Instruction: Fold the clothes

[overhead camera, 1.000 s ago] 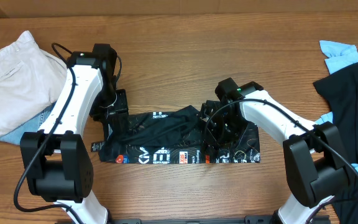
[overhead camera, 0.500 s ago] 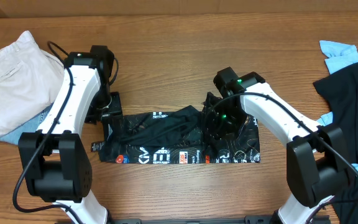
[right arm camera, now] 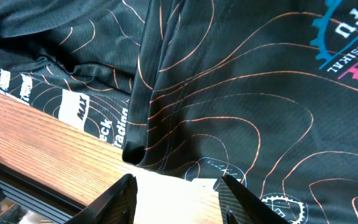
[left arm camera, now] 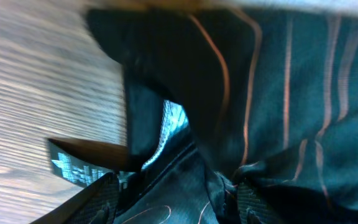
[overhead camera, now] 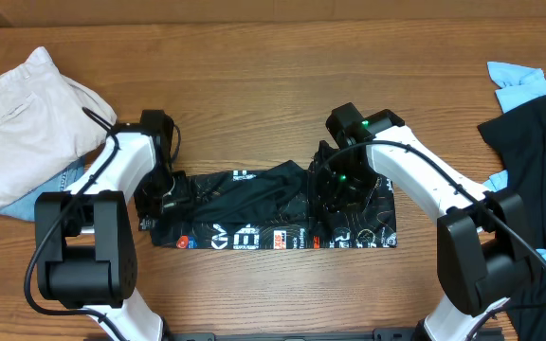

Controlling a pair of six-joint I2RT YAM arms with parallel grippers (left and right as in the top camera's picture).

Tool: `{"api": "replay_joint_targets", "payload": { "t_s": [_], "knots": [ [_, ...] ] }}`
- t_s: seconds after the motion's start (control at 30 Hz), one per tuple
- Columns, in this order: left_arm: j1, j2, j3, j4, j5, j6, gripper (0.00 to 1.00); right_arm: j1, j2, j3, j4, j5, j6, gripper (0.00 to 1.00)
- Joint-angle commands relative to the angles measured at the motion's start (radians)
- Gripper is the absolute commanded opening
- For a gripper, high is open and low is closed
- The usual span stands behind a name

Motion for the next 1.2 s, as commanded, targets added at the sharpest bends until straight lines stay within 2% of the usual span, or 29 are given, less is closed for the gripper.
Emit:
{"api": "replay_joint_targets", "payload": {
  "t_s": [0.0,0.23,0.33,0.4,0.43,0.47,0.57,0.6,0.63,0.7,1.17],
  "knots": [
    [0.002,-0.017,-0.089,0.073,0.052,-0.02,0.64,0.004,0.003,0.023,0.003,0.01,0.005,0.47],
    [0.002,-0.015,-0.193,0.182,0.053,-0.04,0.65,0.004,0.003,0.023,0.006,0.01,0.005,0.47],
    [0.002,-0.015,-0.208,0.2,0.059,-0.04,0.61,0.004,0.003,0.023,0.006,0.01,0.005,0.47],
    [0.002,-0.015,-0.208,0.208,0.068,-0.039,0.52,0.004,0.003,0.023,0.006,0.01,0.005,0.47],
    [0.003,-0.015,-0.208,0.215,0.072,-0.038,0.46,0.004,0.003,0.023,0.005,0.01,0.005,0.47],
    [0.002,-0.015,-0.208,0.231,0.083,-0.032,0.35,0.004,0.003,0.023,0.003,0.01,0.005,0.47],
    [0.003,-0.015,-0.207,0.246,0.082,-0.032,0.33,0.004,0.003,0.023,0.001,0.01,0.005,0.47],
    [0.003,-0.015,-0.207,0.249,0.082,-0.032,0.28,0.004,0.003,0.023,0.0,0.01,0.005,0.47],
    [0.003,-0.015,-0.207,0.251,0.082,-0.032,0.18,0.004,0.003,0.023,-0.002,0.01,0.005,0.47],
    [0.003,-0.015,-0.207,0.252,0.08,-0.032,0.09,0.004,0.003,0.023,-0.006,0.01,0.005,0.47],
    [0.042,-0.017,-0.182,0.209,0.0,-0.051,0.04,0.004,0.003,0.023,-0.028,0.011,0.005,0.47]
  ]
}}
